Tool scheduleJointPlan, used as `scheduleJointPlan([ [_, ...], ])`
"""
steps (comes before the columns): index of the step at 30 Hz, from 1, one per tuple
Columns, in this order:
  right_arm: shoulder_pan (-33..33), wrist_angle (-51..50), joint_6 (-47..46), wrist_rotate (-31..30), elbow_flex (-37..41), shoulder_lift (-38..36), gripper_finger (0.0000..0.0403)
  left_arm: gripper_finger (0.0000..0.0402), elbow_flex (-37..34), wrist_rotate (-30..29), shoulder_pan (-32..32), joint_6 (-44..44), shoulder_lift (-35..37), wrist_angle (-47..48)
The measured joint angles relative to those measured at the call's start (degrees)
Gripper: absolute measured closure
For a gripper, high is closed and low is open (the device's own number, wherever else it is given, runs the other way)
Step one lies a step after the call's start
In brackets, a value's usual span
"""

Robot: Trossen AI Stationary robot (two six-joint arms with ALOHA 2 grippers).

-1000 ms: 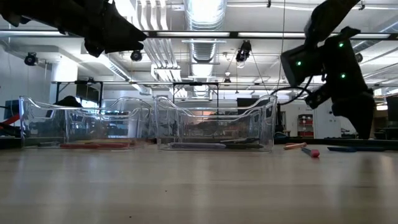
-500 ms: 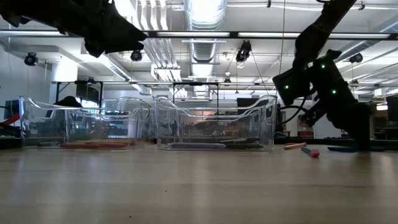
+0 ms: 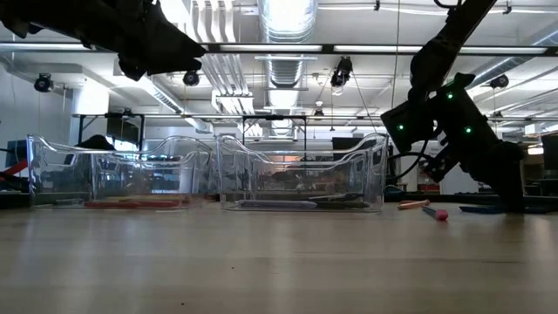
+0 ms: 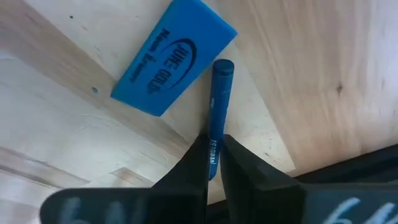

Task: Sort crayons/erasers/pens/pencils in bins
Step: Put the blue crayon into the bottom left transparent bin

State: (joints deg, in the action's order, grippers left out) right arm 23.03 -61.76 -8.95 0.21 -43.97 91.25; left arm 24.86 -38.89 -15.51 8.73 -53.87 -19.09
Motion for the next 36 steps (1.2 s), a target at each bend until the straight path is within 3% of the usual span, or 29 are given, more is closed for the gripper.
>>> scheduleJointPlan([
  [10, 0.0, -5.9, -6.6, -3.5, -0.3, -10.6, 0.0384, 0.0203, 0.0, 0.4, 0.0, 0.1, 0.0, -0.1],
  [19, -1.1, -2.7, -11.1, -3.1, -0.4, -26.0, 0.0384, 0.0203, 0.0, 4.7, 0.0, 0.1, -0.5, -1.1],
  [27, -8.0, 16.3, -12.6, 3.0, -0.4, -35.9, 0.0385, 0.0203, -0.1, 14.8, 0.0, -0.4, -8.7, -14.8],
  [36, -25.5, 45.3, -11.6, 2.6, -0.4, -33.6, 0.0385, 0.0203, 3.3, 15.0, 0.1, -0.6, -17.8, -22.4],
])
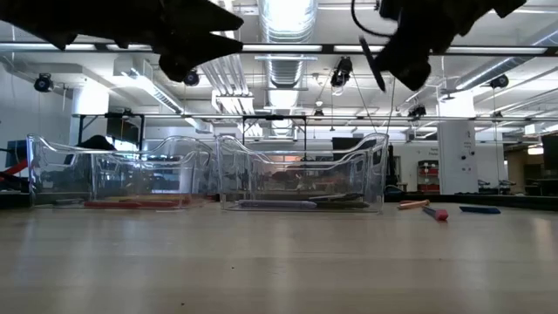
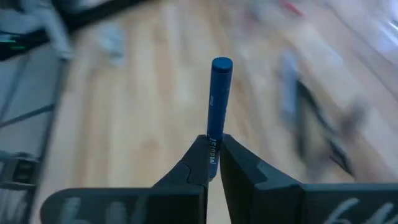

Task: Sort crayons/erasers/pens/pencils in bins
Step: Put the blue crayon into the bottom left transparent bin

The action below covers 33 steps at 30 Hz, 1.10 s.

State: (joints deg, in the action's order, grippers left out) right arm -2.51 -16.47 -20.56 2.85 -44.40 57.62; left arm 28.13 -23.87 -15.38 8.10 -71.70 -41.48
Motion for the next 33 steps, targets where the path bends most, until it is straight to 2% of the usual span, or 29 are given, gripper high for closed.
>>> scheduleJointPlan([
  [3, -5.9, 8.5, 1.1, -2.2, 0.0, 2.9, 0.0385, 0.0203, 1.8, 0.0, 0.0, 0.3, -1.7, -0.3],
  [6, -9.7, 15.3, 1.7, -4.3, 0.0, 6.7, 0.0385, 0.0199, 3.6, 2.8, 0.0, 0.5, -3.8, -0.1],
  [10, -12.2, 23.8, 2.7, -5.7, -0.1, 12.5, 0.0385, 0.0173, 6.8, 6.4, -0.1, 0.6, -7.5, -0.1],
  [13, -12.4, 29.0, 3.9, -5.9, -0.2, 16.6, 0.0385, 0.0147, 9.1, 6.8, 0.0, 0.6, -10.4, -0.1],
  [19, -12.4, 34.2, 6.0, -6.0, -2.1, 23.0, 0.0385, 0.0113, 12.1, 6.9, 0.0, 2.3, -14.3, -0.3],
  [33, -12.5, 32.5, 10.8, -6.6, -11.5, 30.9, 0.0385, 0.0117, 12.8, 9.5, 0.0, 6.8, -14.5, 0.2],
])
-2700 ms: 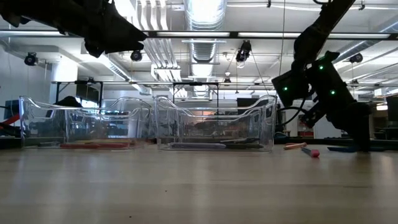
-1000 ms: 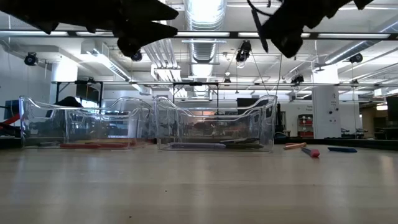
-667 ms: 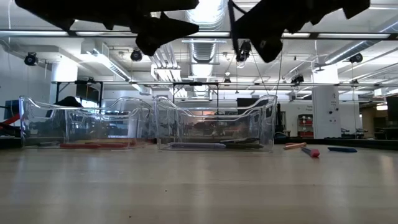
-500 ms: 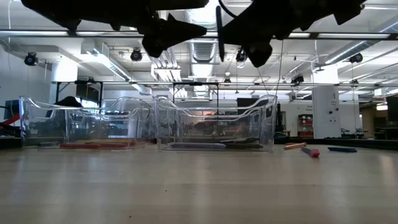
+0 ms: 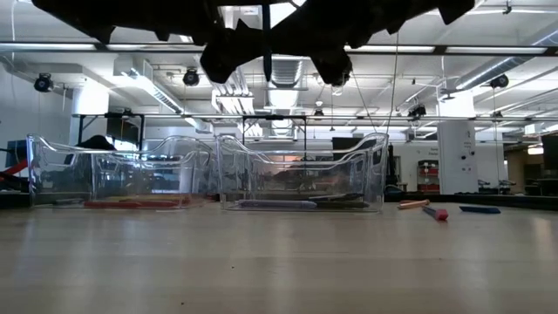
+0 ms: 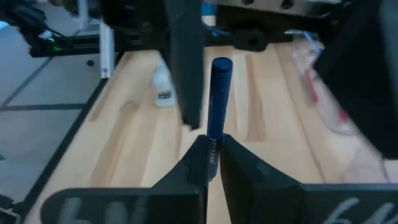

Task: Sort crayons/erasers/pens/pencils in bins
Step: Put the blue crayon into the bottom left transparent bin

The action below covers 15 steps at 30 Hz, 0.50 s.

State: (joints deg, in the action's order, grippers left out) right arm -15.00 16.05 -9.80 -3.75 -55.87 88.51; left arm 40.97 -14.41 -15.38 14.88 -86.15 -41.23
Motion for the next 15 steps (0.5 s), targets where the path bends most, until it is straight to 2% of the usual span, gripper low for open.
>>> scheduleJointPlan([
  [5, 0.0, -3.4, 0.9, -2.5, -2.3, 0.3, 0.0385, 0.0158, 0.0, 0.9, 0.0, 1.4, 0.1, 1.1],
  [15, 0.0, -3.8, 0.9, -4.0, -2.1, -0.8, 0.0385, 0.0284, 0.4, 1.0, 0.0, 1.3, 0.5, 1.5],
])
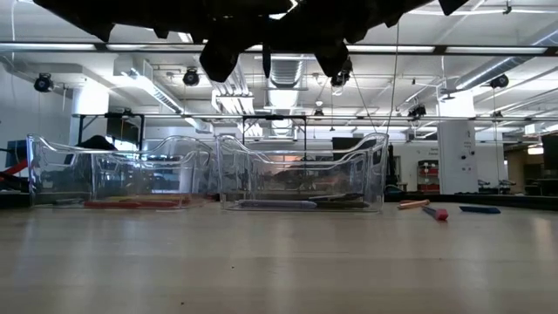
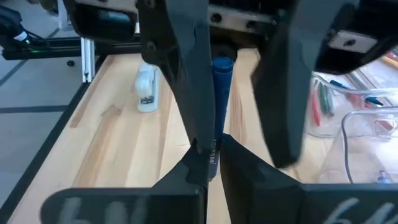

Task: Sort crayons/erasers/pens/pencils in bins
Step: Put the blue crayon into the bottom left transparent bin

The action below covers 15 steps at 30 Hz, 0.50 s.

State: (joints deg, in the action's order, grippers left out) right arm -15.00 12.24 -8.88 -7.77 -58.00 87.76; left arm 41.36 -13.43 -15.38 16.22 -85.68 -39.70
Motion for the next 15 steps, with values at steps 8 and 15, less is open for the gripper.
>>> scheduleJointPlan([
  [8, 0.0, -0.1, -0.1, -0.2, 0.1, -0.1, 0.0384, 0.0374, 0.0, 0.5, -0.1, -0.1, 0.6, -0.2],
  [15, 0.0, -0.1, -0.2, 0.2, 0.1, -0.1, 0.0332, 0.0388, -0.1, -0.1, 0.0, -0.1, 0.6, -0.1],
])
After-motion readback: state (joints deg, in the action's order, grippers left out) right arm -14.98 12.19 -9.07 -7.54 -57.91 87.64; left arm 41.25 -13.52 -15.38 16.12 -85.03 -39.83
